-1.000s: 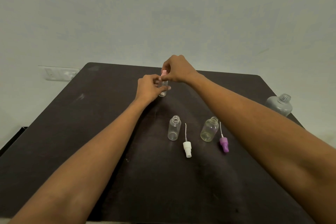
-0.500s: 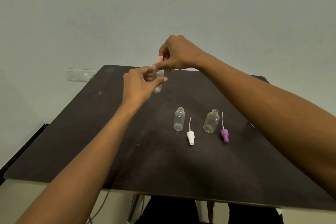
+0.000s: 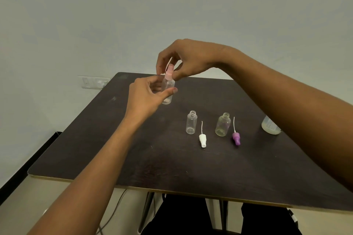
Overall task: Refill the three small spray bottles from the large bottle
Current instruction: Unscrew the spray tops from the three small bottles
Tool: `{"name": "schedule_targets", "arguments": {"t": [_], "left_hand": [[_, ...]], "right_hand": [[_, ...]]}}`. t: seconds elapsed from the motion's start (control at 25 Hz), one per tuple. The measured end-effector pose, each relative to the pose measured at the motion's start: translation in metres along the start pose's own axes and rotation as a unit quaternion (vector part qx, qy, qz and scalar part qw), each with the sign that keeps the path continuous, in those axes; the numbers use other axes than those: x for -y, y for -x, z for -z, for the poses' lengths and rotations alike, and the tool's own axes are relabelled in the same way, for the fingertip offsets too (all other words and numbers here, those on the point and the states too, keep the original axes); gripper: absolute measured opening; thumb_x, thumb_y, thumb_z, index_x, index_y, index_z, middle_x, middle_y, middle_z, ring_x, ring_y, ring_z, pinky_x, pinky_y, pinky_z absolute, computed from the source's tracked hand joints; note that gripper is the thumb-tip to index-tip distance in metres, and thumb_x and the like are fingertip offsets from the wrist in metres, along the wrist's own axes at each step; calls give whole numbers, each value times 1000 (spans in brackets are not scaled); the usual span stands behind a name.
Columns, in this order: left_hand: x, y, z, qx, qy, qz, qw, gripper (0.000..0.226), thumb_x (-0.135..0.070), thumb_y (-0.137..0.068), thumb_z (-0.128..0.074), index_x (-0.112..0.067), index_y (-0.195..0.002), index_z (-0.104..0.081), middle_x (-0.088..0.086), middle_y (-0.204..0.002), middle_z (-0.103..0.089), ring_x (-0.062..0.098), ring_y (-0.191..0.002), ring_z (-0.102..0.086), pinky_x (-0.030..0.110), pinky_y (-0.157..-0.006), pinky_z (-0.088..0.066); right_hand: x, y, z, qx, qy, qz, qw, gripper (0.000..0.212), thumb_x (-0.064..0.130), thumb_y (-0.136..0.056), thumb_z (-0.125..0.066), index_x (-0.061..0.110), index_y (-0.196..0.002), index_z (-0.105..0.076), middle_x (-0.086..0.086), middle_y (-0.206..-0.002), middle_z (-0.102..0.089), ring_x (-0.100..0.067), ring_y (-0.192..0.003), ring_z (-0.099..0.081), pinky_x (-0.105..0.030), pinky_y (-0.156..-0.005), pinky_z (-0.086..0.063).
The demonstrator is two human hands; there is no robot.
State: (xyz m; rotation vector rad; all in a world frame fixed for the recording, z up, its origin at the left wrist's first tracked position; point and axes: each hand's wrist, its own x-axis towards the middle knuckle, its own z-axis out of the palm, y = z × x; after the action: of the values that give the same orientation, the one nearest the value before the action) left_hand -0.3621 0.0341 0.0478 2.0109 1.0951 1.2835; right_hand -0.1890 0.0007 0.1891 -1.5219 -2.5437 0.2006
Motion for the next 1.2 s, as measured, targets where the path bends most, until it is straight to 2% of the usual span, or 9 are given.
{"name": "schedule_targets", "arguments": {"t": [0.12, 0.2, 0.32, 0.4, 0.52, 0.64, 0.72, 0.84, 1.2], "left_hand": [[-5, 5, -1, -10, -4, -3, 1000, 58, -52, -77, -90, -22, -125, -78, -8, -110, -80, -2, -91, -73, 9, -83, -53], [-6, 7, -1, -11, -4, -2, 1000, 61, -52, -75, -91, -21, -127, -77, -9, -106, -80, -2, -93, -75, 10, -86, -55], [-7, 9, -2, -7, 4, 5, 1000, 59, -54, -73, -91, -23, -122, -79, -20, -96, -74, -20, -83, -68, -2, -73, -48], [-7, 10, -2, -4, 9, 7, 1000, 54, -56, -73, -90, -28, -118, -80, -25, -93, -72, -25, -80, -65, -4, -71, -47], [-6, 10, -2, -7, 19, 8, 1000, 54, -56, -72, -91, -29, -118, -80, -29, -89, -71, -20, -83, -68, -2, -72, -49], [-5, 11, -3, -15, 12, 2, 1000, 62, -55, -72, -91, -23, -124, -78, -30, -91, -69, -21, -78, -66, -6, -71, -45], [-4, 11, -3, -16, 13, 1, 1000, 64, -54, -72, -91, -22, -126, -77, -27, -94, -70, -19, -78, -67, -6, -70, -45], [-1, 13, -3, -16, 19, 2, 1000, 63, -53, -72, -92, -20, -124, -78, -33, -89, -65, -26, -78, -63, -7, -67, -43], [4, 18, 0, -9, 24, 12, 1000, 60, -54, -70, -92, -26, -121, -79, -32, -91, -68, -22, -84, -67, -3, -72, -47]], "right_hand": [[5, 1, -11, -80, 38, -61, 994, 31, 50, -94, -73, 21, -104, -78, 5, -93, -80, -3, -75, -73, -26, -79, -59], [8, 2, -15, -75, 55, -84, 992, 33, 48, -96, -71, 16, -89, -77, 3, -70, -78, -3, -59, -73, -23, -73, -60], [16, 9, -9, -25, 82, -50, 995, 5, 25, -91, -77, 20, -92, -77, 6, -79, -78, -8, -75, -75, -30, -78, -61], [21, 13, -3, 8, 95, -30, 995, 18, 17, -84, -81, 26, -99, -77, 9, -95, -78, -12, -91, -73, -30, -79, -56], [23, 14, -4, -9, 58, -41, 997, 29, 32, -85, -83, 30, -112, -73, 10, -109, -75, -7, -87, -71, -30, -83, -57], [20, 10, -14, -75, 44, -99, 991, 33, 54, -95, -72, 21, -98, -75, 2, -84, -80, -5, -60, -73, -27, -78, -61], [19, 9, -14, -62, 40, -105, 992, 28, 45, -97, -73, 20, -85, -73, 3, -68, -77, -5, -57, -75, -23, -73, -61], [25, 11, -9, -20, 61, -68, 996, 4, 25, -91, -79, 22, -93, -79, 8, -79, -78, -3, -70, -74, -20, -72, -57], [23, 25, 22, -42, 98, -39, 994, 15, 25, -88, -83, 29, -102, -81, 31, -76, -65, 3, -82, -69, -14, -68, -45]]}}
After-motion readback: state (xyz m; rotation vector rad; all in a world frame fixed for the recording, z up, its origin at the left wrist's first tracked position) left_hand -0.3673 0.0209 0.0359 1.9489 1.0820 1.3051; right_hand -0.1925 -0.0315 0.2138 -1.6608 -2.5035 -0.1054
